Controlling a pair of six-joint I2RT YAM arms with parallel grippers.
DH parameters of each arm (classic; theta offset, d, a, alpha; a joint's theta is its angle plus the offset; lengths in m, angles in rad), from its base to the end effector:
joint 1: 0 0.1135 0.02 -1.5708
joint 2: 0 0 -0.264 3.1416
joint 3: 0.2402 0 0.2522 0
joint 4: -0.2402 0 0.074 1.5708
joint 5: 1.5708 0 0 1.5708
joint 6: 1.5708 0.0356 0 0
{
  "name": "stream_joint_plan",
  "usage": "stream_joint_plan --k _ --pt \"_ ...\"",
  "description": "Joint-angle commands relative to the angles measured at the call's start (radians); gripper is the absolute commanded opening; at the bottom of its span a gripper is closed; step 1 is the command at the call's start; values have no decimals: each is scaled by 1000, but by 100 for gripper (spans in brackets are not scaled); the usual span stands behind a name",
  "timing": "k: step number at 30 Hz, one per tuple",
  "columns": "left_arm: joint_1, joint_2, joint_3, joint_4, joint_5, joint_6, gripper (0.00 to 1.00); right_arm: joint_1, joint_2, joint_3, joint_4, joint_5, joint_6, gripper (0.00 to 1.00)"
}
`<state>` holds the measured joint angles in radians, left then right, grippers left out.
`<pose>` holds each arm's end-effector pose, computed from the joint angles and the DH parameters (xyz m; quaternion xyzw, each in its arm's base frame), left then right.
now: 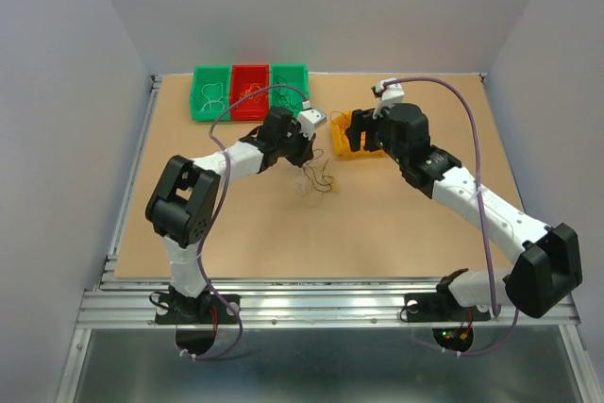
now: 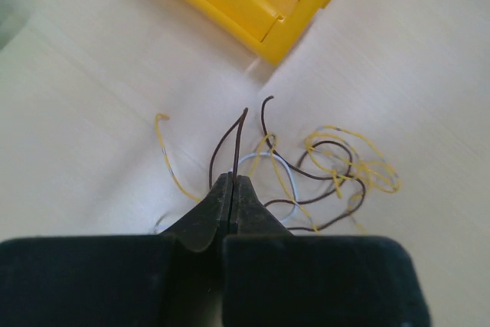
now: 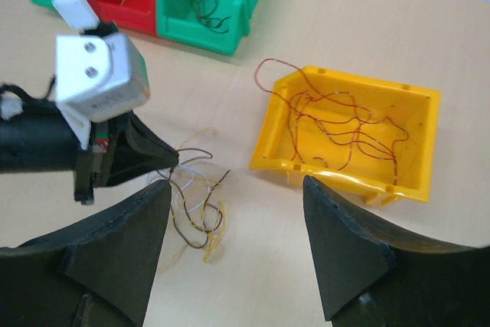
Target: Untangle the cables
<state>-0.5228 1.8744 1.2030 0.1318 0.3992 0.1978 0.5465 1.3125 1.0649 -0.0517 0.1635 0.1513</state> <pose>0.3567 -0.2215 0.2051 0.3921 0.7635 -0.2484 0.4490 0.2670 0.1557 0.3347 -0.1099 0.7959 0.1406 0.5786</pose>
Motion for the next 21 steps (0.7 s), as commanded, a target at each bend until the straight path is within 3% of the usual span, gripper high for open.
stream_joint_plan --k 1,9,16,21 --pt "1 -243 -43 51 52 22 0 6 -9 -23 42 -240 -131 74" --pt "1 -469 -68 -15 127 26 0 6 71 -37 125 -559 -315 70" --pt "3 -570 7 -75 110 17 0 7 154 -46 268 -729 -345 71" --pt "3 -601 58 -107 122 -11 0 7 206 -68 472 -820 -291 72"
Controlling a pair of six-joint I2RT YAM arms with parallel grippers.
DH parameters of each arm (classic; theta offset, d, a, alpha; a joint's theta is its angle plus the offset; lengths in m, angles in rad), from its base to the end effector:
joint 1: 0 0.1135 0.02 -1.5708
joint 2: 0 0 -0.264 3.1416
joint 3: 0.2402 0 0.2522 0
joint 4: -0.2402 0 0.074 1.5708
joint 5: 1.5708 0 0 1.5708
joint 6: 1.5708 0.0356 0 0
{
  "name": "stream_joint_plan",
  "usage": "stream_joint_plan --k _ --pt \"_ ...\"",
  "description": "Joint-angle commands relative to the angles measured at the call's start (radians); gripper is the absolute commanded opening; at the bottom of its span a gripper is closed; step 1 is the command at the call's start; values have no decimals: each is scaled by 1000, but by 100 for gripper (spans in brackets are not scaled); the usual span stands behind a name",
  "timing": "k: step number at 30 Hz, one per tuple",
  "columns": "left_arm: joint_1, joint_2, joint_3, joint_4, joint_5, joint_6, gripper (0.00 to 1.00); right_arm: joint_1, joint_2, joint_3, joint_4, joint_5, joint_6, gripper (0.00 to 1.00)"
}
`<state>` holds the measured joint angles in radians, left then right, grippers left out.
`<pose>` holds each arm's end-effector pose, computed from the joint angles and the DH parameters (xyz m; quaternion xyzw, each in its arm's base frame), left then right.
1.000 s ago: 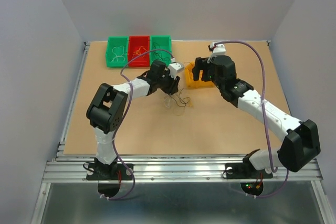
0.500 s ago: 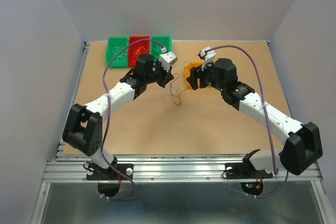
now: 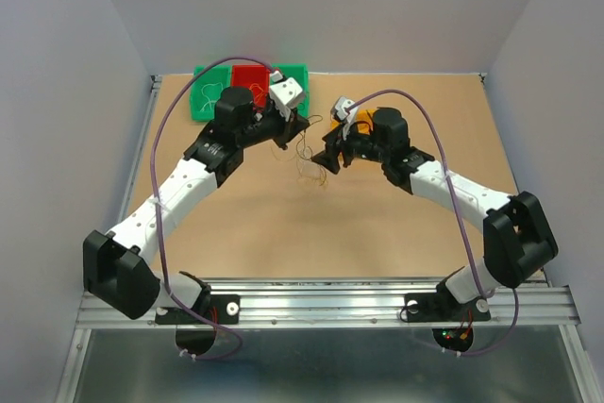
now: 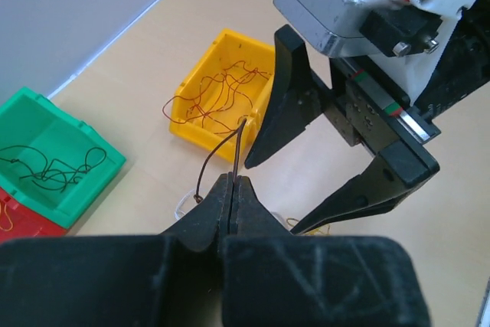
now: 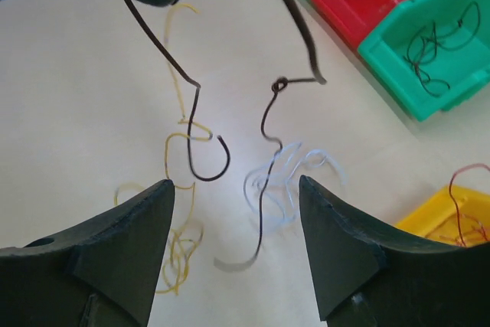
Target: Untangle the cables
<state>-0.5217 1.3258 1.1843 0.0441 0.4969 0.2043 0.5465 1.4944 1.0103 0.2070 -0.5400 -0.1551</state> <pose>0.2618 -0.1701 0.3842 0.4094 0.6125 -0.2828 0.6142 0.2854 0.1950 0.2872 -0.4152 0.6670 0.3217 0.5284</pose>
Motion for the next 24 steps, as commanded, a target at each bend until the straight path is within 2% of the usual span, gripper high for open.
stream_joint_plan --k 1,11,15,20,24 --pt "0 -56 90 -35 25 -20 0 7 52 -3 212 -124 26 72" --pt "0 -66 254 -78 -61 -45 0 7 152 83 109 -284 -20 65" --pt "0 -48 339 -92 -73 -60 0 7 158 70 112 -287 -24 53" --pt "0 -37 432 -79 -177 -78 0 7 168 56 108 -302 -34 48" --pt "0 -14 543 -64 -256 -108 0 9 181 48 108 -331 -40 31"
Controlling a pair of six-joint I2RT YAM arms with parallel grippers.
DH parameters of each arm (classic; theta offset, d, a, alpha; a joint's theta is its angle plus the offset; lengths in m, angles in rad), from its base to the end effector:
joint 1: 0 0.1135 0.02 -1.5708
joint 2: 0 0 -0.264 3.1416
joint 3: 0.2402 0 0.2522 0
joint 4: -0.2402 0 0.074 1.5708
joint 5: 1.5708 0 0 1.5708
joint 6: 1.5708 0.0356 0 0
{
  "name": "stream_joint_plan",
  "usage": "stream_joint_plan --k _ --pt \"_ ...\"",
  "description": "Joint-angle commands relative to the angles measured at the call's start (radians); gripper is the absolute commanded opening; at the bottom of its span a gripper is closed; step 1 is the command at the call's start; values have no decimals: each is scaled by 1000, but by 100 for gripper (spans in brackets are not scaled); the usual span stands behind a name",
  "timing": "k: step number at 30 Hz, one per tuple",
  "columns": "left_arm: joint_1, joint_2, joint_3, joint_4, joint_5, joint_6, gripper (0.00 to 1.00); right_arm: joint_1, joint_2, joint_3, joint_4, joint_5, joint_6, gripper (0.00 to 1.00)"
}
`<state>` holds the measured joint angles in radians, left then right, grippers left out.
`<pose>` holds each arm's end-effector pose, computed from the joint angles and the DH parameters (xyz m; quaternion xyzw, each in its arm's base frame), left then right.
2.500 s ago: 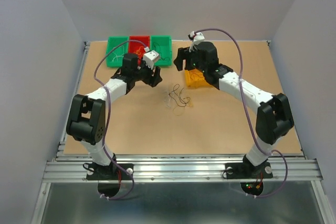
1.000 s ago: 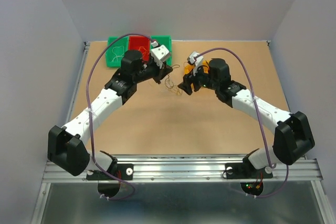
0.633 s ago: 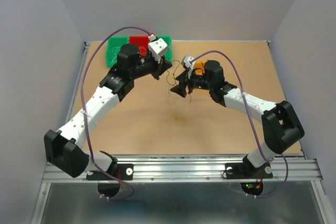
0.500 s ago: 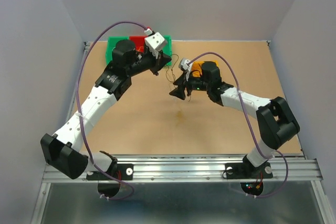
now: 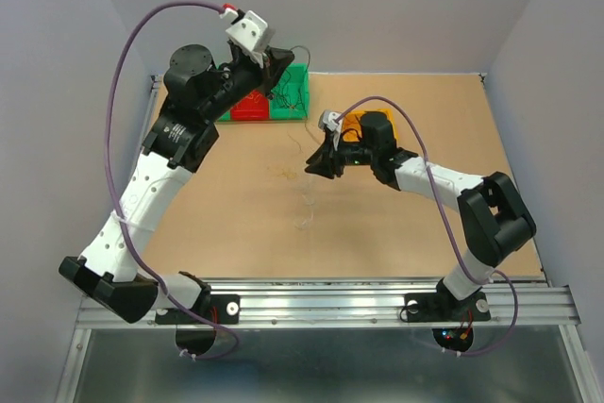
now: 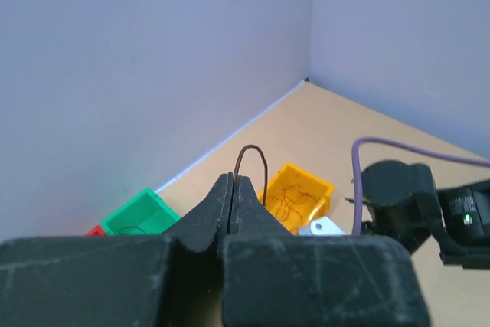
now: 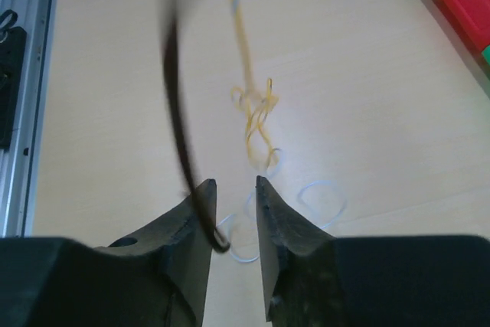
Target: Untangle the cables
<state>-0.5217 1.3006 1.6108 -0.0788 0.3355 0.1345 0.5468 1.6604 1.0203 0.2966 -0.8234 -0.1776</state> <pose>0.2276 -0.1443 0.5245 0.3211 0.5372 -0.2504 0.7386 0.3011 0.2138 0.2452 -0.4810 0.6190 0.4185 0.4587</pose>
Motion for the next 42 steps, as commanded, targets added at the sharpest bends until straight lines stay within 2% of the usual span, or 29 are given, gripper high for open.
stream_joint_plan --k 1,7,9,10,12,13,15,21,23,24,28,33,38,42 --pt "2 23 136 62 -107 -45 0 7 21 37 18 -51 -17 27" --pt "2 72 280 70 -210 -62 0 7 41 18 18 -75 -13 9" --pt "2 84 310 73 -242 -59 0 7 38 12 18 -77 -11 8" --pt "2 95 316 71 -245 -59 0 7 35 11 21 -76 -11 15" --pt "2 98 314 73 -243 -64 0 7 27 -2 44 -50 3 54" --pt "2 98 310 74 -231 -68 0 7 21 -17 103 -36 36 70" --pt "2 97 288 74 -225 -76 0 7 15 -28 165 -2 84 76" --pt "2 92 241 109 -202 -90 0 10 1 -118 557 240 291 86" --pt "2 86 229 111 -190 -92 0 12 -4 -146 662 303 300 87" --pt "2 85 215 111 -185 -95 0 21 -10 -170 688 372 297 87" --pt "0 59 181 125 -171 -99 0 34 -14 -189 751 458 279 87" --pt "0 40 158 125 -145 -113 0 38 -2 -160 789 435 283 87" --pt "0 28 144 123 -113 -131 0 41 51 -76 808 301 331 87" --pt "-1 26 152 122 -99 -162 0 53 108 -42 820 282 343 87"
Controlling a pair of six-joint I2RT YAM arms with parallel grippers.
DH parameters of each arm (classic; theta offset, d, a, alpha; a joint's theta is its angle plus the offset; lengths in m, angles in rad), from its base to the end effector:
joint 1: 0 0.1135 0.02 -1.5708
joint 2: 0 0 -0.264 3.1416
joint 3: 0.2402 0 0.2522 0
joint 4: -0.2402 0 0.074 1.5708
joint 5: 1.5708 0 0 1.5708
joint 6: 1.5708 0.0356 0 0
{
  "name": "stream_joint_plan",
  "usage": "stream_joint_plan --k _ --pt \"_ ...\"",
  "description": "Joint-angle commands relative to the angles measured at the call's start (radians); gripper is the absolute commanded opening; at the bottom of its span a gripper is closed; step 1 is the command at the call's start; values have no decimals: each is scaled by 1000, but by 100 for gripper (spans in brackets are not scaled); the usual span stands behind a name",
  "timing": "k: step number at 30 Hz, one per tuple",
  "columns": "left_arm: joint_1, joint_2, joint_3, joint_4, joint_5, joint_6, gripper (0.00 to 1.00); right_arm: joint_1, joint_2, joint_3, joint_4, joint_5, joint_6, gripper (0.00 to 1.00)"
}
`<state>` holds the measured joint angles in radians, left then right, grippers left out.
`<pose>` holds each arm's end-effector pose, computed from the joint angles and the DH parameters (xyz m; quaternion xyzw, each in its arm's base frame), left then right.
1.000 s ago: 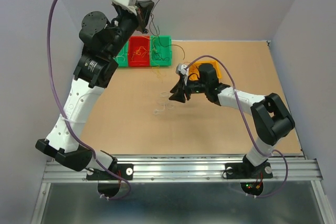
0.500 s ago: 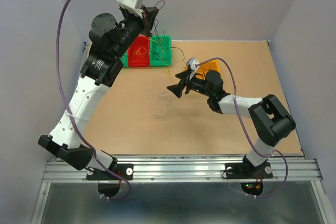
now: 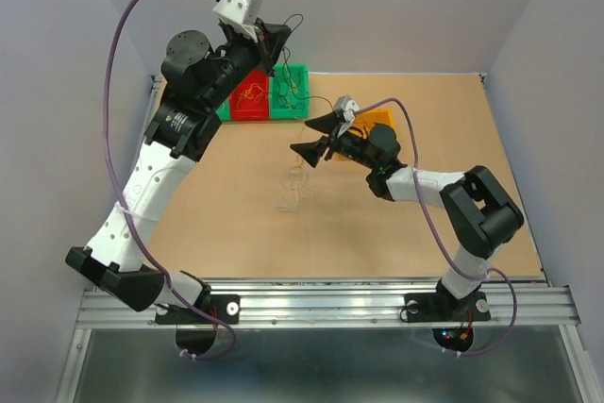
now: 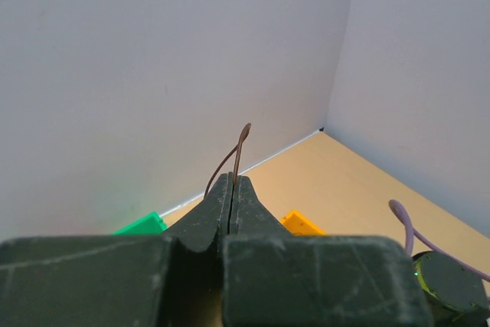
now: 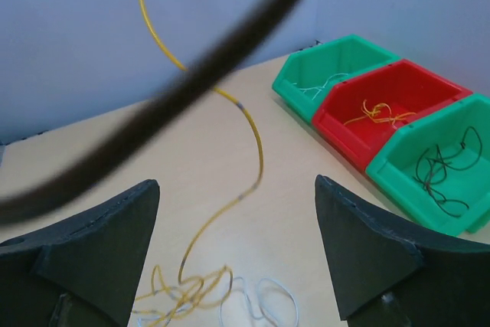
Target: Untangle the cables
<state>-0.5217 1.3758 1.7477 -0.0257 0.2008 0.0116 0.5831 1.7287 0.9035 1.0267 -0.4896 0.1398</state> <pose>0.2372 -0.1445 0.5544 0.2298 0.5300 -0.2612 0.7733 0.3039 0.2205 0.2560 -0.3180 0.5573 0.4091 0.6488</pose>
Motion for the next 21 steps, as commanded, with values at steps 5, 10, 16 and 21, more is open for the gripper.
stream_joint_plan --k 5,10,16,21 --pt "-1 -37 53 63 40 -44 0 27 104 117 90 -30 46 36" --pt "-1 26 148 67 -73 35 0 29 101 55 90 -32 46 1" --pt "69 221 438 -6 -242 80 0 29 5 -81 24 -230 -49 1" --pt "138 335 515 -34 -171 45 0 30 -155 -155 -189 -259 -193 1"
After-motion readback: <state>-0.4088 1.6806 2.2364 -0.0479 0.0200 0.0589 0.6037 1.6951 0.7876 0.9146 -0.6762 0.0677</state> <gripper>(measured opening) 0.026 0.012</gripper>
